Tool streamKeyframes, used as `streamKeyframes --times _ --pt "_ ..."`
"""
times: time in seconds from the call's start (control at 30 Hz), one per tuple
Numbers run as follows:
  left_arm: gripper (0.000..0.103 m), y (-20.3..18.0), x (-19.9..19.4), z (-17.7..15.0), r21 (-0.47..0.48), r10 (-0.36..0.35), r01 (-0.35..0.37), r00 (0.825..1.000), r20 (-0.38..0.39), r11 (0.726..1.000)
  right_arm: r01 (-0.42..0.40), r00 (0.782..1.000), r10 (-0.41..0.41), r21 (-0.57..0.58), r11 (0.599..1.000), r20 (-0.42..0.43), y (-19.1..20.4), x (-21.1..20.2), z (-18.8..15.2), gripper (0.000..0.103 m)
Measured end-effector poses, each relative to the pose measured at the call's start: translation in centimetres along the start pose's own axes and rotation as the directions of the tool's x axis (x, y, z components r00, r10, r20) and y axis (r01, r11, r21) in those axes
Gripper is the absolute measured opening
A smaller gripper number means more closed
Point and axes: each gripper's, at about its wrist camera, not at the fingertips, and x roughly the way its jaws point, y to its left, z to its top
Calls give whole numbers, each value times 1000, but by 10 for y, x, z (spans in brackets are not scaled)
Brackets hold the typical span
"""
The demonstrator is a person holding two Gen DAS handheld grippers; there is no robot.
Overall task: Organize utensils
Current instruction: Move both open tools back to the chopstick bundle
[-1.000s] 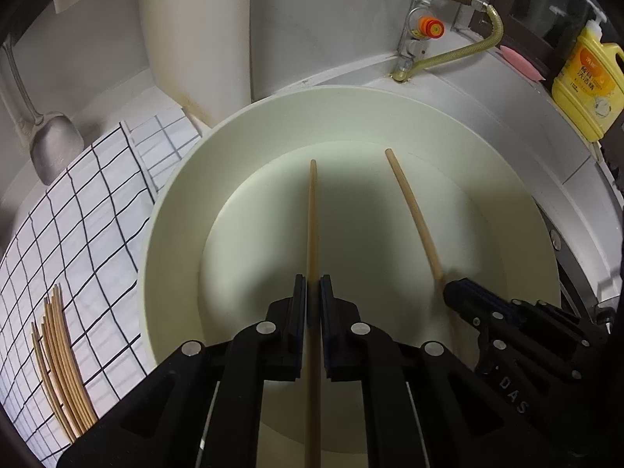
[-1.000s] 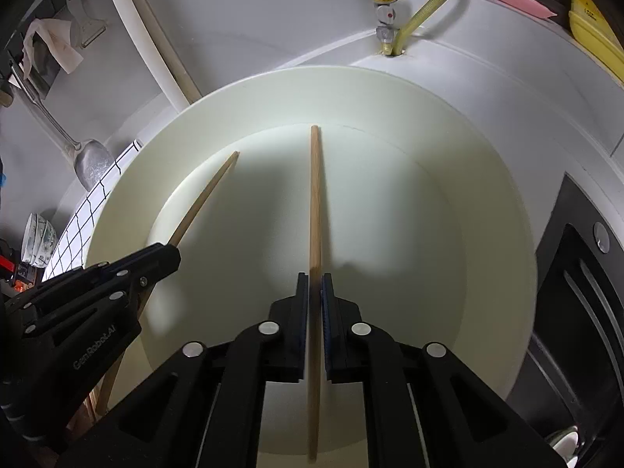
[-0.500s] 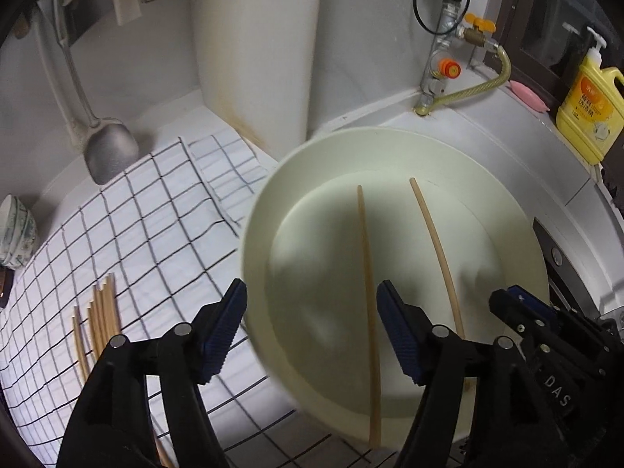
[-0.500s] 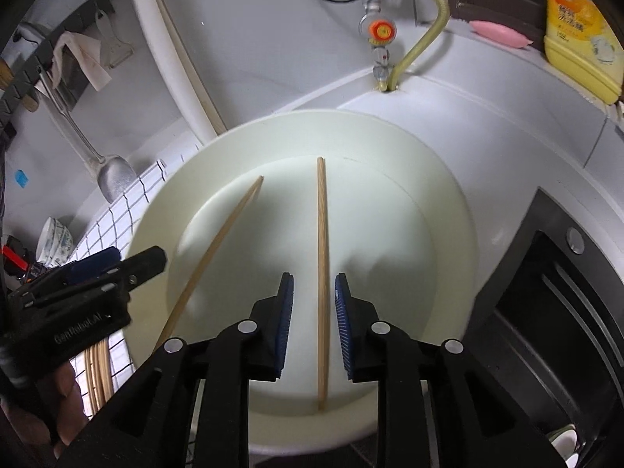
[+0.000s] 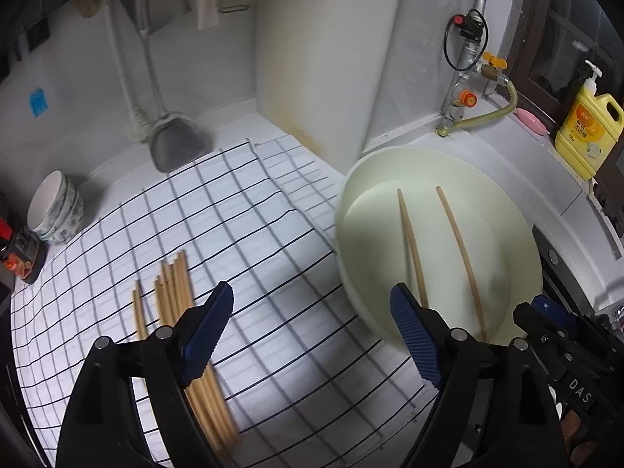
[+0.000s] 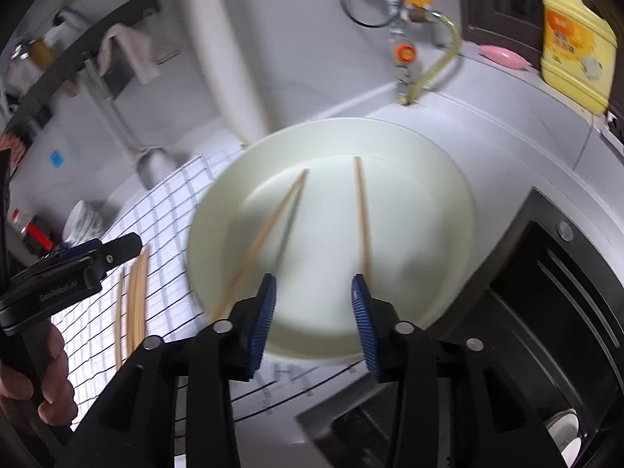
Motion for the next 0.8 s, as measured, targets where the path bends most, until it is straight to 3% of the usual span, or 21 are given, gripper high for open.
streamKeyframes --times 0.17,0.47,0.8 --pt "87 35 -18 -21 -13 49 -48 999 7 999 -54 999 54 -65 996 -2 41 -1 -7 46" --pt "88 109 -31 -56 -122 140 -143 990 -31 982 -138 989 126 -182 973 -76 115 22 -18 50" --pt "90 160 -31 -81 -210 186 -196 980 -70 958 -176 979 143 -245 954 -144 168 47 -31 56"
